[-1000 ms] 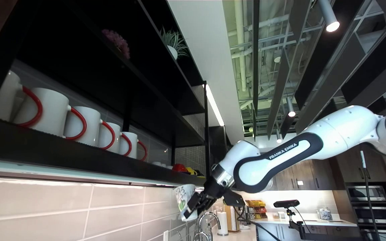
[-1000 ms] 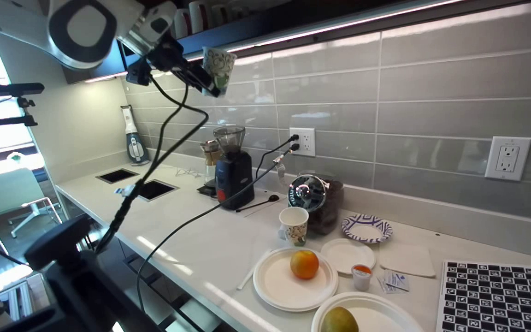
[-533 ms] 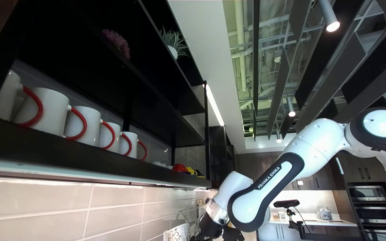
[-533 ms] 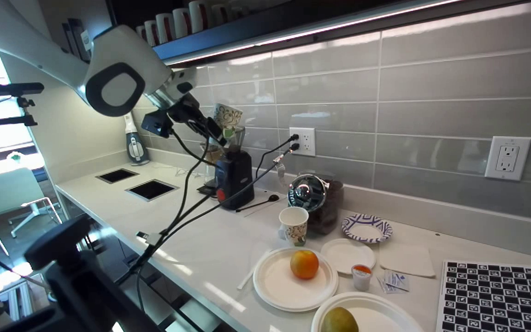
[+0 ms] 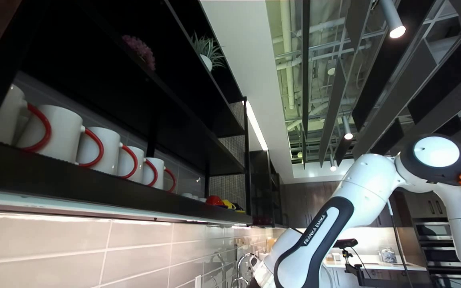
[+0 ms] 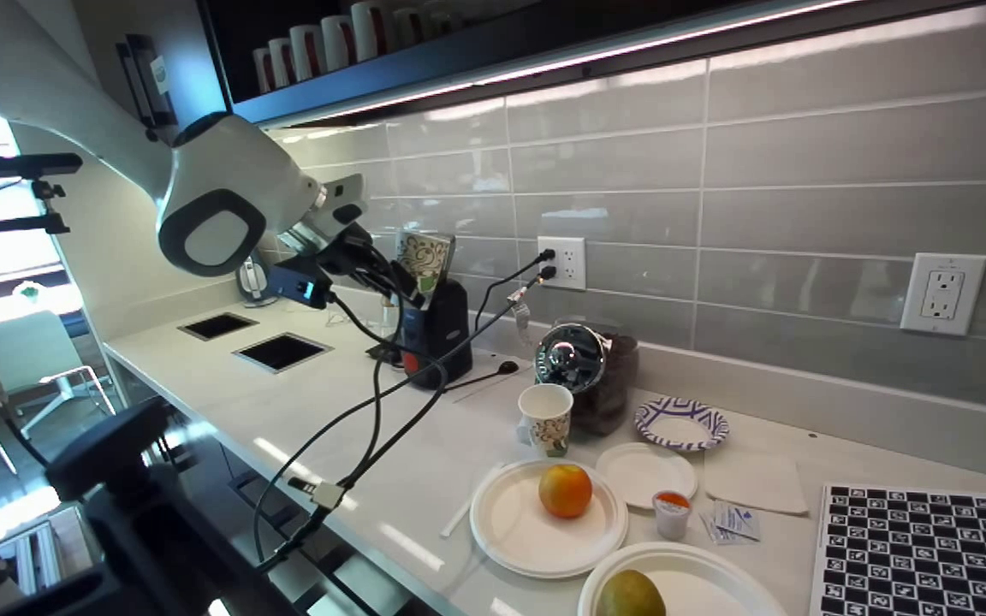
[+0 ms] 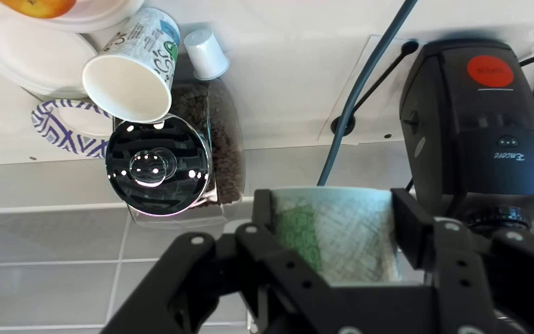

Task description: Put the cup on top of the counter

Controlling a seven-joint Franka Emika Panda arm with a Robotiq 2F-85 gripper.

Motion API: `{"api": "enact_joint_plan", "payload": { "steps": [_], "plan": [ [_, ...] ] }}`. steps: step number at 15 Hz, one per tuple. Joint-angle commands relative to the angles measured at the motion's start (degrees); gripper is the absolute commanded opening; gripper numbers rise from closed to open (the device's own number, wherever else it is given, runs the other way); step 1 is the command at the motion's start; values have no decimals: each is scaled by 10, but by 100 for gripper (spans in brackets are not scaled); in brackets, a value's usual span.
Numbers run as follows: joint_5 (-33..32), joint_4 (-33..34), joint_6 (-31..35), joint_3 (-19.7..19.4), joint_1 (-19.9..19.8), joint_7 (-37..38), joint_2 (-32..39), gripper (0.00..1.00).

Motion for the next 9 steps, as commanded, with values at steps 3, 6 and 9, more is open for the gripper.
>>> {"api": "enact_joint_plan", "payload": {
  "steps": [3,6,9],
  "plan": [
    [10,0,0,-71,73,-5,-4,64],
    [12,0,0,-78,81,-5,-5,64],
    [38,6,28,-107,107,15,41,39]
  ]
}}
